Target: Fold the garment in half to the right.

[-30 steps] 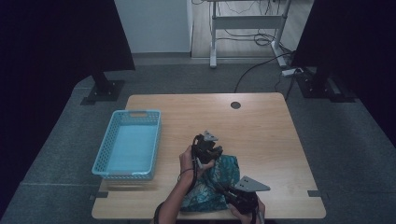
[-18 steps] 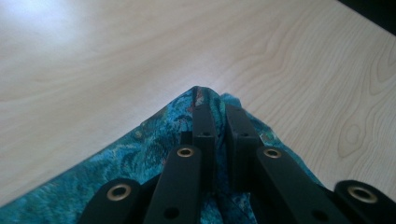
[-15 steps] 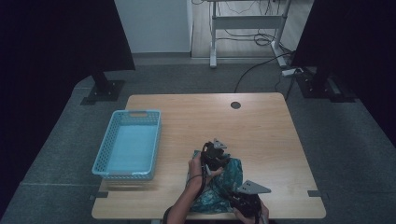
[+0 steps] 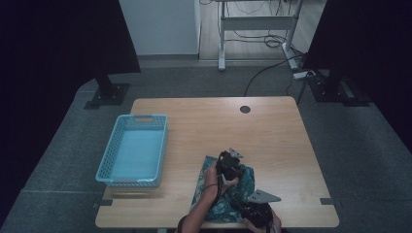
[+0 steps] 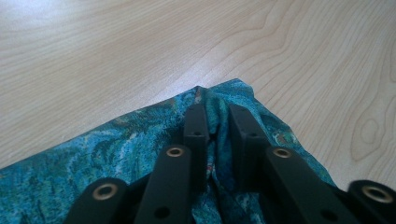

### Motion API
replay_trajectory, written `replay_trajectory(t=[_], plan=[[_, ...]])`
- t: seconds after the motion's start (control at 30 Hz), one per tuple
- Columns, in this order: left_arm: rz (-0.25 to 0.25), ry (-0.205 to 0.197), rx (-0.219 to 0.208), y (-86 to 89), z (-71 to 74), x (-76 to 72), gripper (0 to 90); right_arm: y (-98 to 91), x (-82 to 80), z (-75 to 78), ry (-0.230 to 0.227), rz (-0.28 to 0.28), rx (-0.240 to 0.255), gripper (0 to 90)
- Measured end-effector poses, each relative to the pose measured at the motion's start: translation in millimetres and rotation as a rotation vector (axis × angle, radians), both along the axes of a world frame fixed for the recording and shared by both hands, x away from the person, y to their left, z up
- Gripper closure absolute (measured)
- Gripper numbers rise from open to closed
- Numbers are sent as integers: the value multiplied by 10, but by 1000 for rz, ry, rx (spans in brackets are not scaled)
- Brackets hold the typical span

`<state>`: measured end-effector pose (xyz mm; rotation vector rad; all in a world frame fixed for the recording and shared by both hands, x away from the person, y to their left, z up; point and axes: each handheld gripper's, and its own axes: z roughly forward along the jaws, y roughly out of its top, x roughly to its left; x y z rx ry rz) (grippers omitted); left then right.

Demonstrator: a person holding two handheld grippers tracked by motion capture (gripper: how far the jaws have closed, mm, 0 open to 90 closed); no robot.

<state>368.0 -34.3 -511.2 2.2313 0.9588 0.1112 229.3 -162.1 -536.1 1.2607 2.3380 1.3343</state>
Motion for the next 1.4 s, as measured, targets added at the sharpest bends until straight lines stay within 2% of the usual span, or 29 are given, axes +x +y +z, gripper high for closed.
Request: replay_trajectory(t=[0.17,0.3,0.43,0.6,0.77,0.9,1.1,1.23,1.4], plan=[[-5,-2,9,-5,-3,-13,688,5,9,-27,7,2,-4,815],[-18,-36,-28,38,113,-71,636,-10,12,-17,0,7,-5,807],[-22,-70,-94,192,294,-152,608,-27,13,-11,0,13,-1,776],[-10,-108,-117,493,434,-235,576,-61,-1,42,-16,17,8,711],[32,-124,-100,774,389,-251,570,-107,-30,109,-31,24,9,742],[47,-113,-79,884,282,-263,572,-152,-100,114,-25,12,8,733],[39,-103,-60,907,200,-282,568,-189,-177,62,-7,40,-48,740],[34,-104,-58,896,201,-295,568,-172,-149,141,-11,42,-26,618],[28,-105,-48,856,167,-306,567,-83,-30,257,-31,69,-45,618]])
